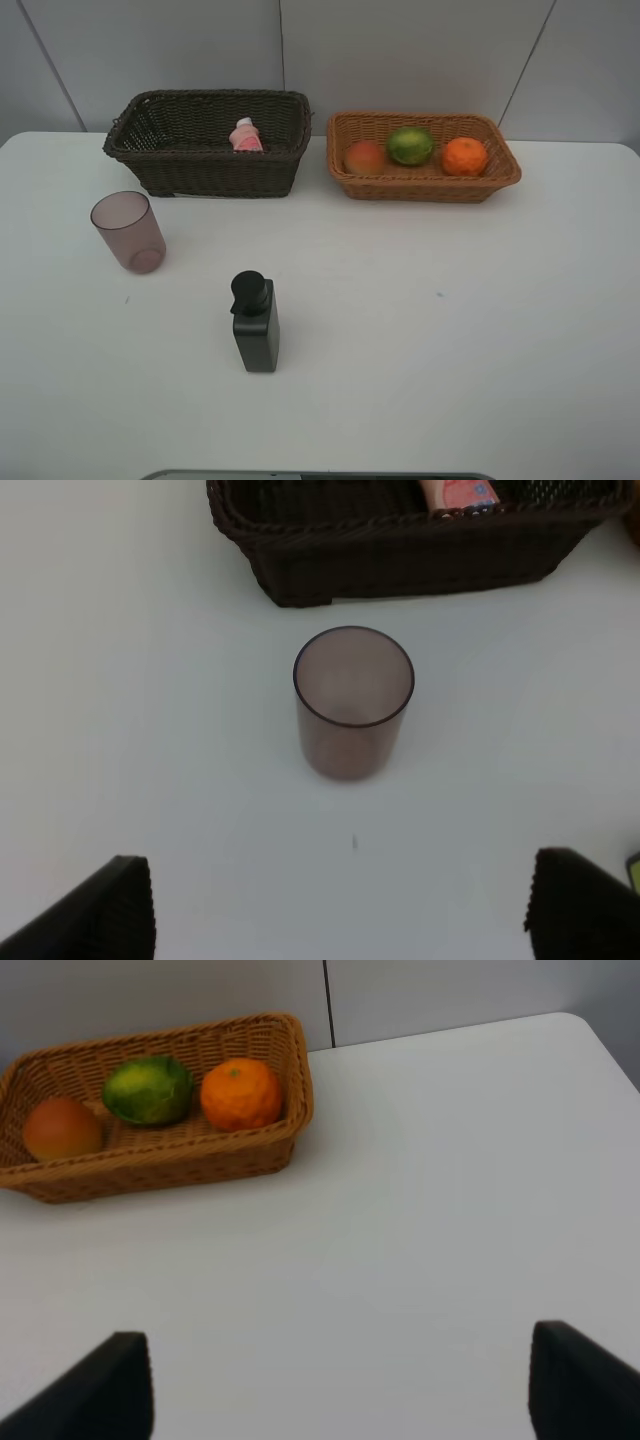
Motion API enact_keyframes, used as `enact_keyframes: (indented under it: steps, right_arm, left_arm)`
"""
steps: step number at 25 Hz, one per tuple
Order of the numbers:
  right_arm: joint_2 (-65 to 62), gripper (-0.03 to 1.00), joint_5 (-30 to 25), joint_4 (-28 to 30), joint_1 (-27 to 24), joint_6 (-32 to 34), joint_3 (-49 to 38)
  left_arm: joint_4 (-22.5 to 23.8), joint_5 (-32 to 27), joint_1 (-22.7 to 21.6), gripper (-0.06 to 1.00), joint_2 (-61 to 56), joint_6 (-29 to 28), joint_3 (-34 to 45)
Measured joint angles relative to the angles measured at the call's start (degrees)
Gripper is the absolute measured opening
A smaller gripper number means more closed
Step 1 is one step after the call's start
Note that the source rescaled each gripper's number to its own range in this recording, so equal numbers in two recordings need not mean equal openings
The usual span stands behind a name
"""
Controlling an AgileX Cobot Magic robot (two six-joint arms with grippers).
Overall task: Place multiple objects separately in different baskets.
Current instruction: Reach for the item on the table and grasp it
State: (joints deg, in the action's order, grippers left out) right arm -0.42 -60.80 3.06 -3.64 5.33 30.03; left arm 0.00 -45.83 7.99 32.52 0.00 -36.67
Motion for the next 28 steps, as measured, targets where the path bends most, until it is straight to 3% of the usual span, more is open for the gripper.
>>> enact_keyframes:
  steps: [10,16,20,28]
  right_arm:
    - [0.0,0.62,0.0,0.0,0.0,0.0,0.0]
    - [0.0,0.62,0.0,0.0,0.0,0.0,0.0]
    - [0.0,0.62,0.0,0.0,0.0,0.0,0.0]
    - [0.0,0.62,0.0,0.0,0.0,0.0,0.0]
  left_arm:
    - [1.1,4.4,0.3,0.96,32.3,3.7,-10.2]
    - [1.2,5.9,6.8,0.96,48.6,5.0,-15.3]
    - [1.4,7.3,10.3,0.96,55.8,5.2,-18.1]
    - [4.0,14.7,11.2,0.96,62.3,5.2,-19.0]
